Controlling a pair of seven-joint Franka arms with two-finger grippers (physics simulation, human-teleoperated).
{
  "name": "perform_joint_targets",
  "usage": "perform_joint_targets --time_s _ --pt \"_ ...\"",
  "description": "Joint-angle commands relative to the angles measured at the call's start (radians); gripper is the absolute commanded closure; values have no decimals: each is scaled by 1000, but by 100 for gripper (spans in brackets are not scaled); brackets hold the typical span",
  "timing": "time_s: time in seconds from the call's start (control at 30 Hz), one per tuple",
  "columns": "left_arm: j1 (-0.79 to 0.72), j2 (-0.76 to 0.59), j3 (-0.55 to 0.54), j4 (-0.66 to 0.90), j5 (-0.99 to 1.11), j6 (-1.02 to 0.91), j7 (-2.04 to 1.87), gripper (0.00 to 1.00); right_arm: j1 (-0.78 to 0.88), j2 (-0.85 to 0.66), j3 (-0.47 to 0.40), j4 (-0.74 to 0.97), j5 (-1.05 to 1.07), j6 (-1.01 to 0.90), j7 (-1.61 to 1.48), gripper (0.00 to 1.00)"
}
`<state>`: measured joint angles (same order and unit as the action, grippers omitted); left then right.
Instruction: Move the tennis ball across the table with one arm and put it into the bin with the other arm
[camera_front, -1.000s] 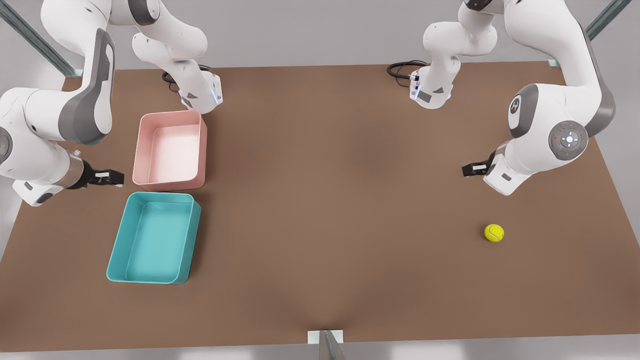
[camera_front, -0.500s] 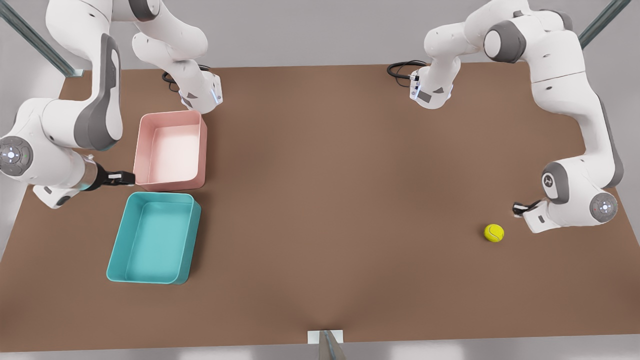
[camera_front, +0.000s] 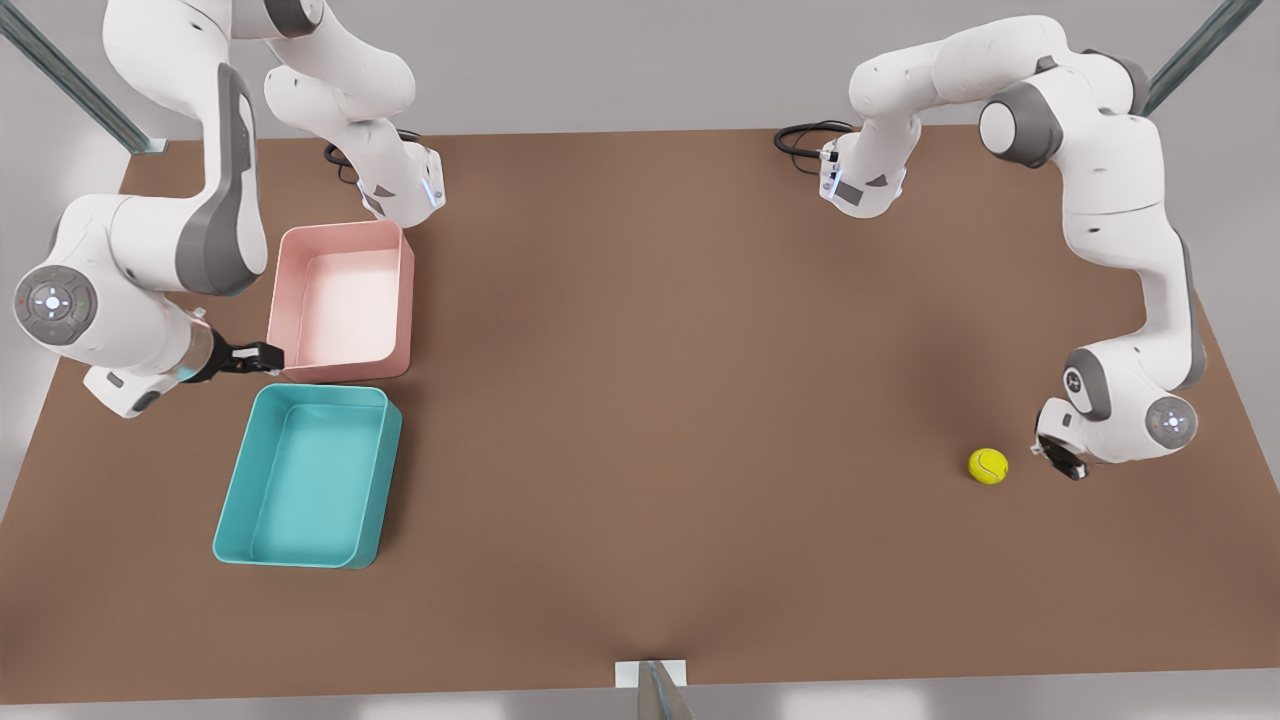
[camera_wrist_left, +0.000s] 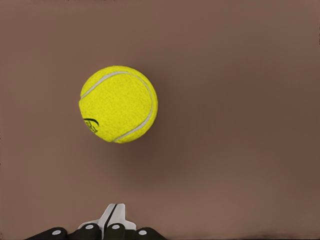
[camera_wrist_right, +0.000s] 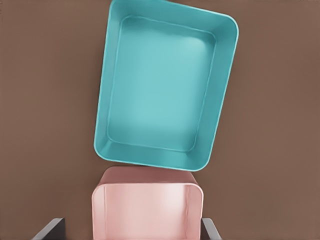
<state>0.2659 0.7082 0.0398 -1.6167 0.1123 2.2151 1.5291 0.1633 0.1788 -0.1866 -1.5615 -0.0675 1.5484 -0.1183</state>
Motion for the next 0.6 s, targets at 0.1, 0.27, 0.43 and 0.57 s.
perform_joint_targets --time_s 0.1,0.27,0.43,0.57 --pt "-5 13 0 -32 4 106 470 79 10 4 1 0 5 7 -1 0" --pt "-16 14 2 -32 47 106 373 79 8 5 -1 -8 11 7 -3 0" --pt "-19 28 3 -43 47 103 310 79 5 5 -1 -14 12 7 -4 0" --pt "-36 39 3 -43 47 103 273 79 -1 1 -1 -20 14 5 -17 0"
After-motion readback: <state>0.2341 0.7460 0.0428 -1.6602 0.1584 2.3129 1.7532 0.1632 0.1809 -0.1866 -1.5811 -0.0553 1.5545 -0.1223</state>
